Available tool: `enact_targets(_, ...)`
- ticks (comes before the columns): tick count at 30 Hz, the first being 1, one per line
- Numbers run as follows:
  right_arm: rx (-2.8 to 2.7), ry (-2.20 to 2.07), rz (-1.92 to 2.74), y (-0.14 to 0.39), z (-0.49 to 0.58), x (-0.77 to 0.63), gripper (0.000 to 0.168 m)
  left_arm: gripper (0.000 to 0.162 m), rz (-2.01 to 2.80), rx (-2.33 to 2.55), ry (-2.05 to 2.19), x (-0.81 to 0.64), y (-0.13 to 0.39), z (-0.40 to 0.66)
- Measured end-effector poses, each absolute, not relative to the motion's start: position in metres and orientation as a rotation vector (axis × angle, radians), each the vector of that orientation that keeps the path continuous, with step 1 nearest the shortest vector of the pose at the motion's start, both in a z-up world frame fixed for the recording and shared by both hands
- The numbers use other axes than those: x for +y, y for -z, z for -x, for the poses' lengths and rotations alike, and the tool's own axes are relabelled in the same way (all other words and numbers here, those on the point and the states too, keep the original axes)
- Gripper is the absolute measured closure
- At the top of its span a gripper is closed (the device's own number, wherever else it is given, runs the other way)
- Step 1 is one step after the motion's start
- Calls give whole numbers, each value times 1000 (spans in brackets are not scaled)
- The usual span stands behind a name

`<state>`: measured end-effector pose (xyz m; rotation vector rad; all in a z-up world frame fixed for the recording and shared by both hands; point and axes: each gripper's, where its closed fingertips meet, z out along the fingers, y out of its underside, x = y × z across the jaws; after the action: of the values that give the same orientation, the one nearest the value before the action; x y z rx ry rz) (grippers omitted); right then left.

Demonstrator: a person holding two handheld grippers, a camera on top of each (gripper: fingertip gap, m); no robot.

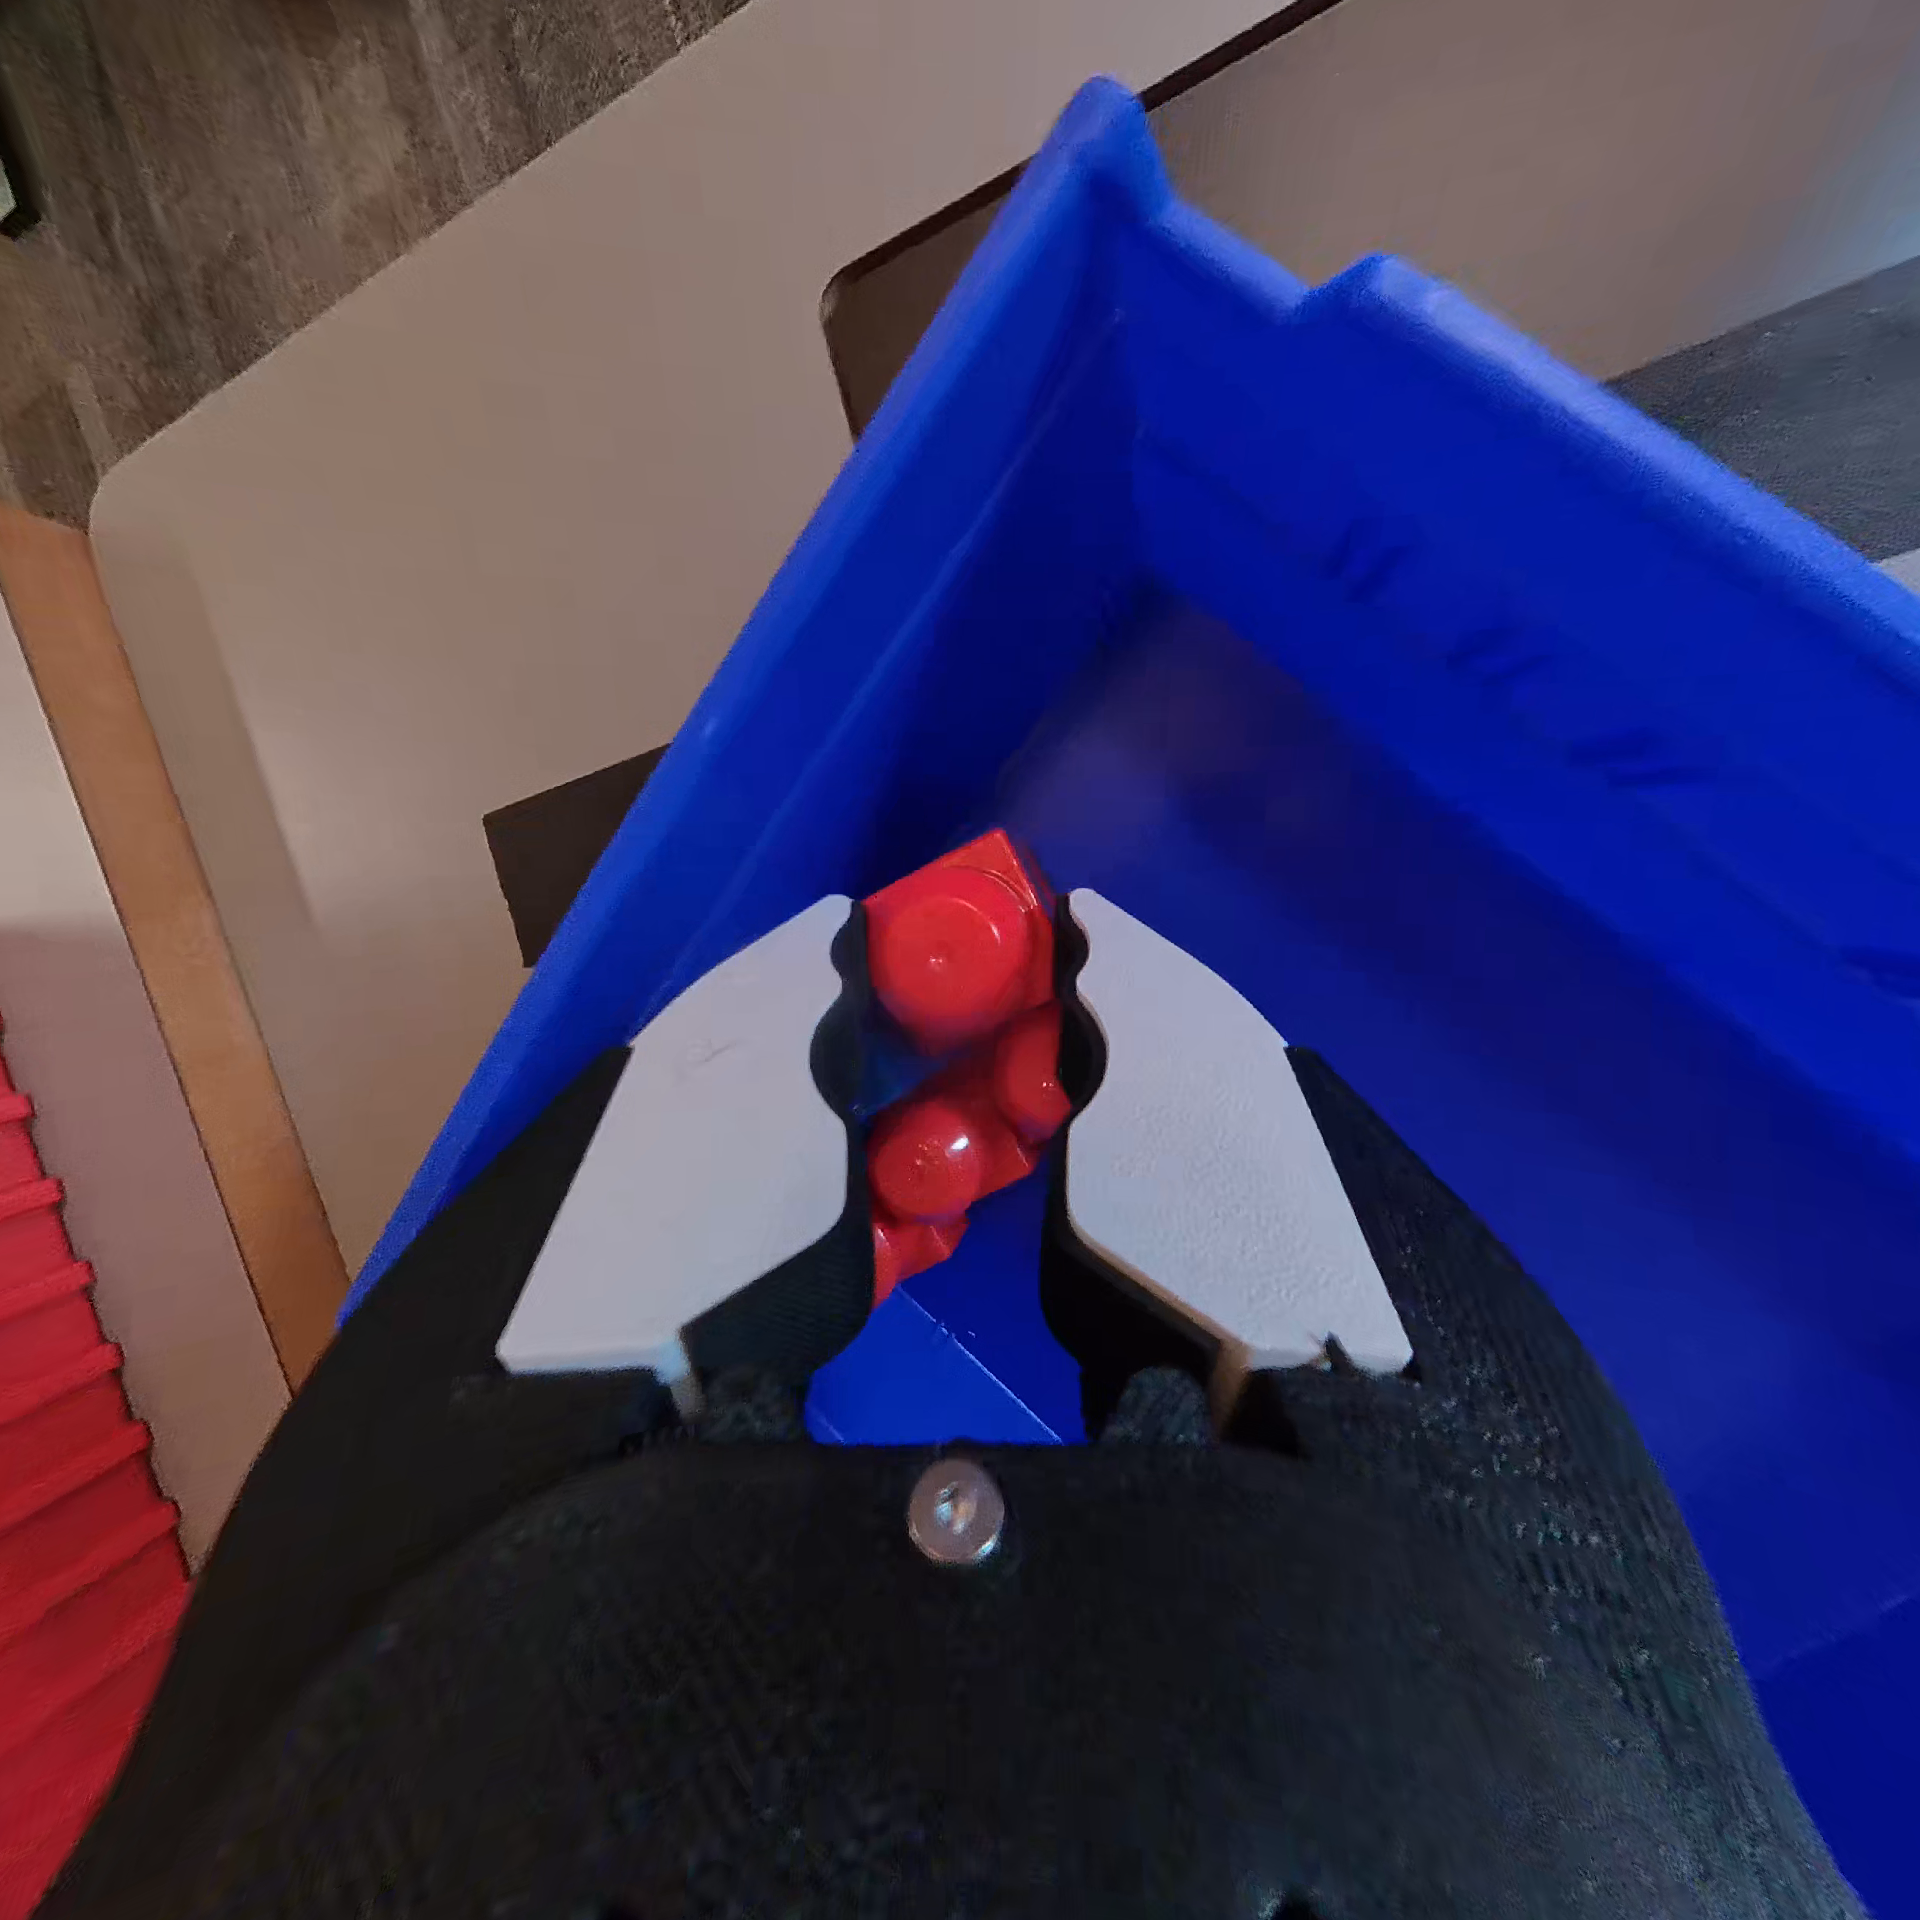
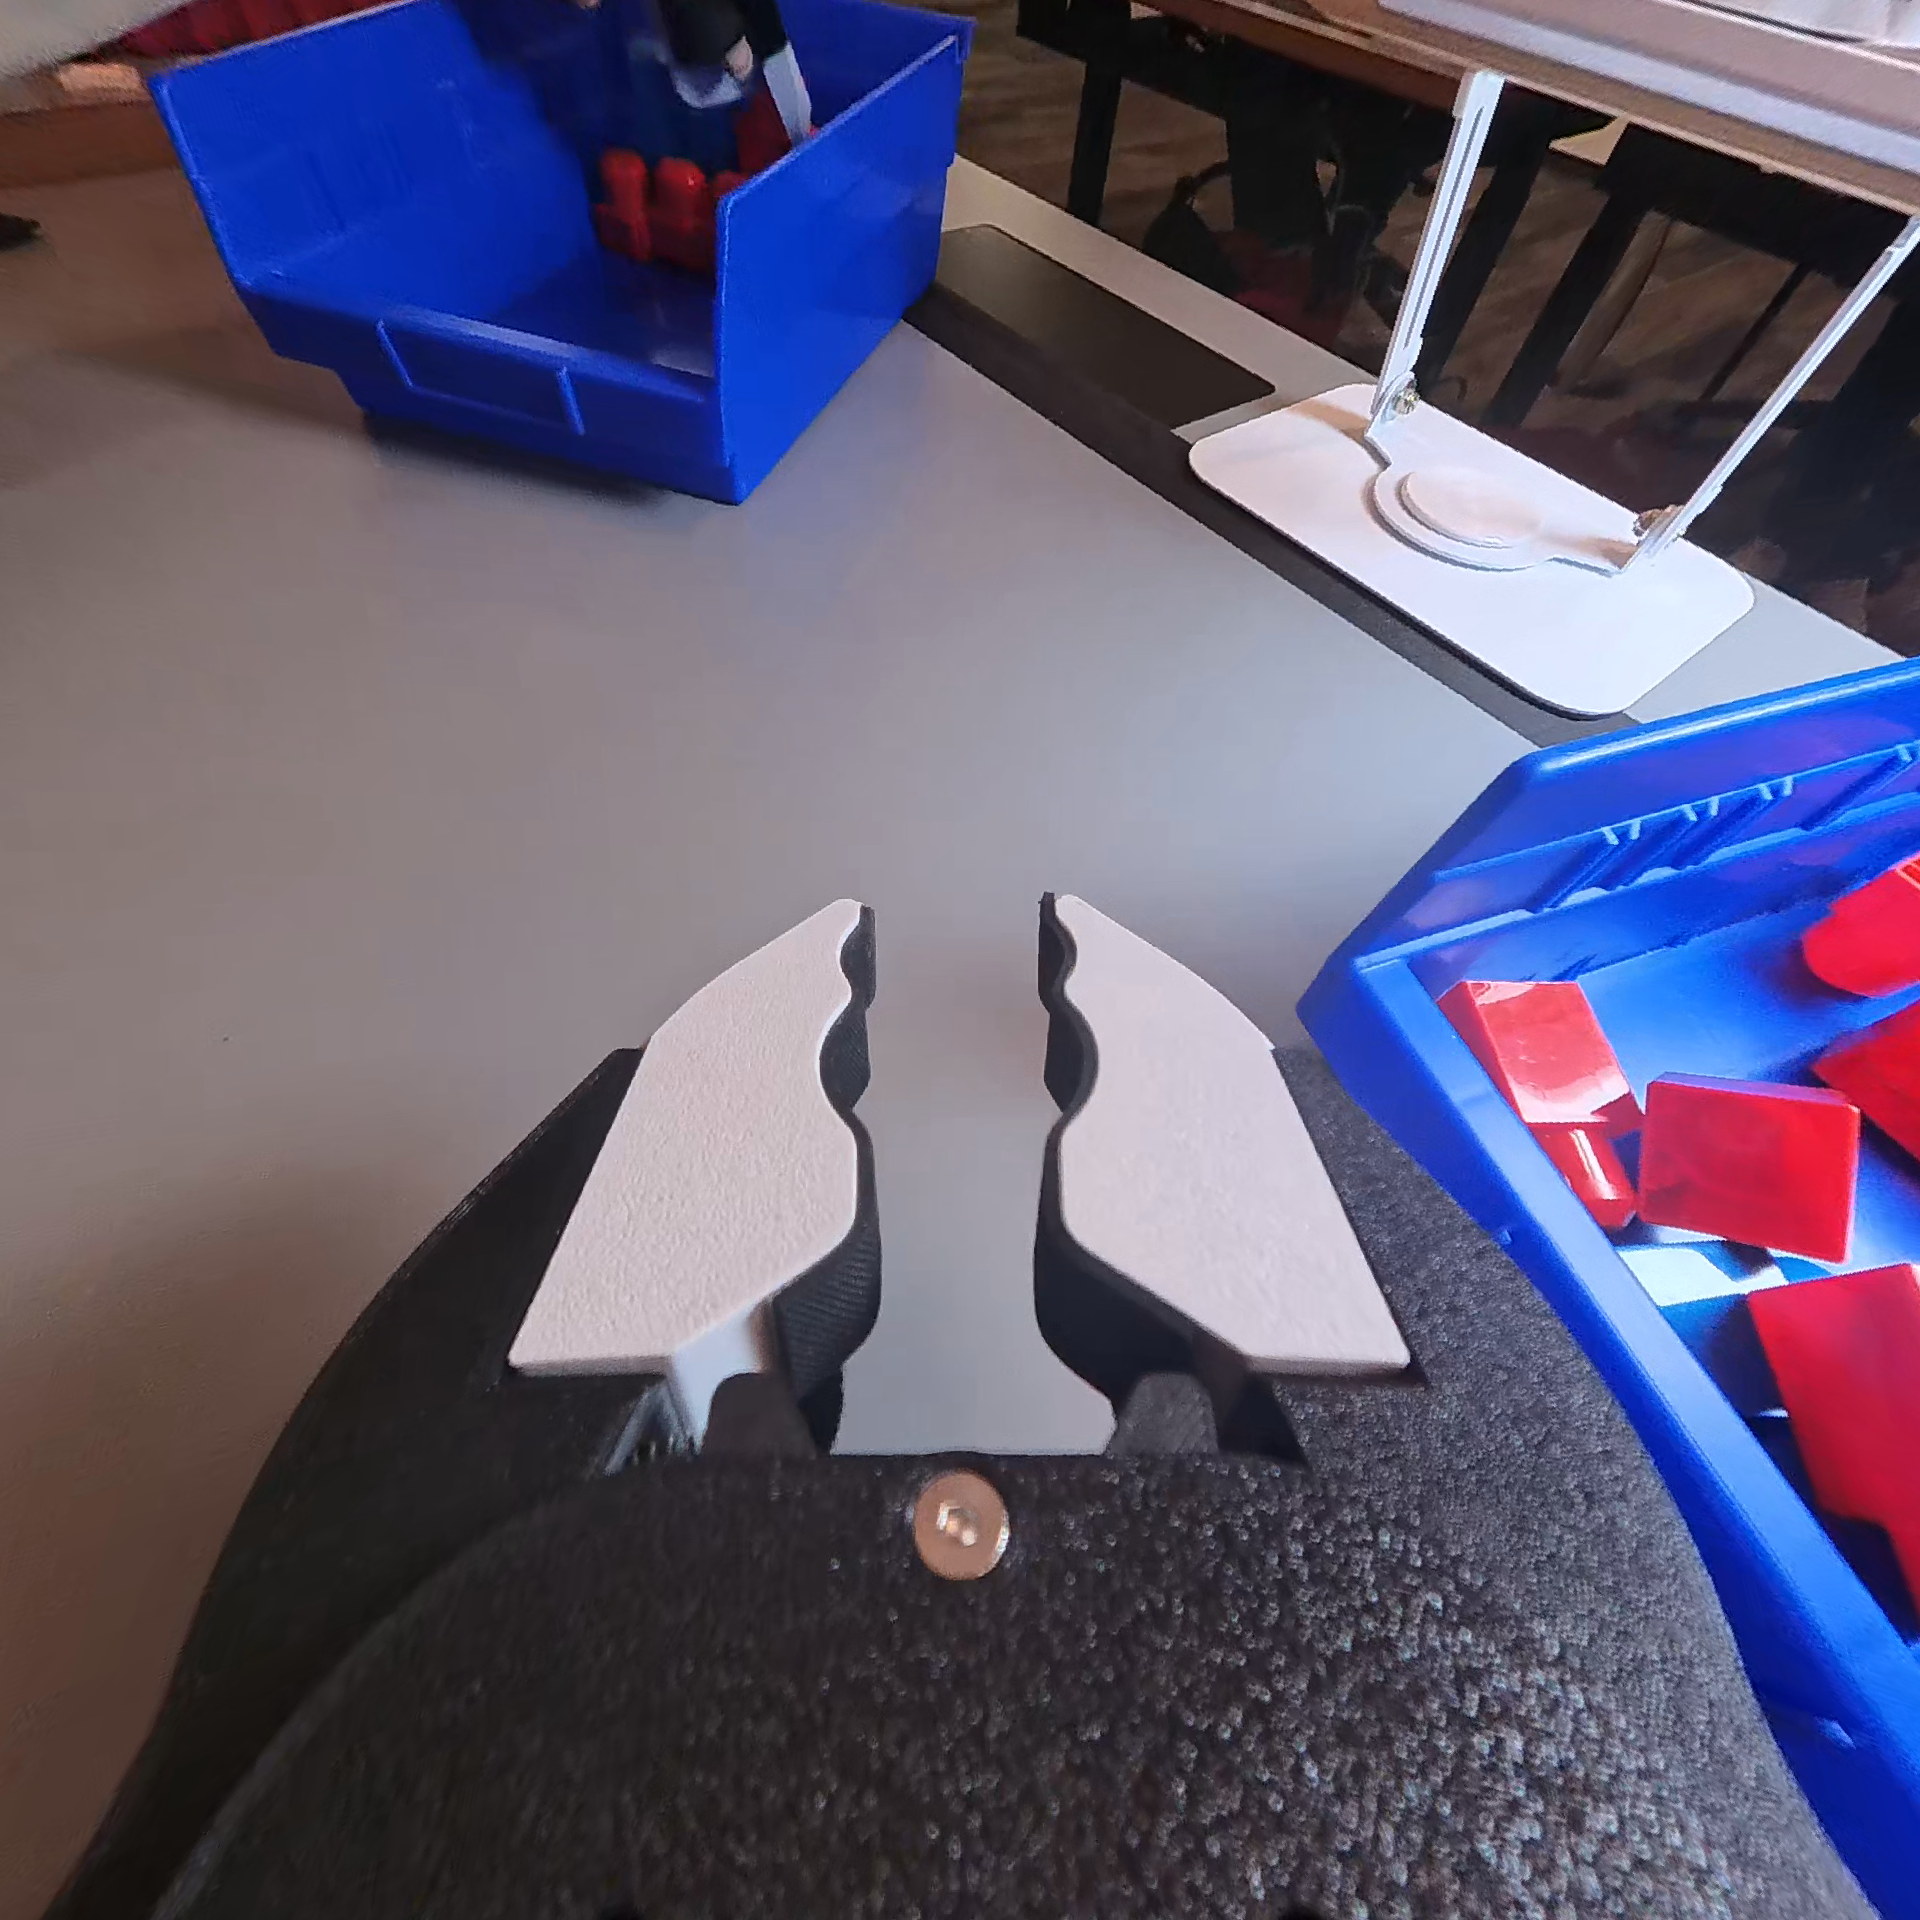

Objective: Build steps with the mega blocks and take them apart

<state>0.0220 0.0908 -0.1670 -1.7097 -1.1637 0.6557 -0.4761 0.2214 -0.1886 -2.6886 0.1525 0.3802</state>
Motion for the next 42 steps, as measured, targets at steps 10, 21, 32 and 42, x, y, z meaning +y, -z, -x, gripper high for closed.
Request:
enact_targets(10,-1179,-700,1638,157,-15,80,137,129,2333,439,-136,197,104,387)
enact_targets(21,-1289,-1337,1443,128,24,-5,100,130,1500,937,840,16,31,97)
enact_targets(32,-1277,-1576,1341,106,13,-25,133,131,1357,1004,1003,-26,75,35)
enact_targets(42,-1423,-1362,1346,129,18,-27,133,125,1504,1074,945,-26,116,25)
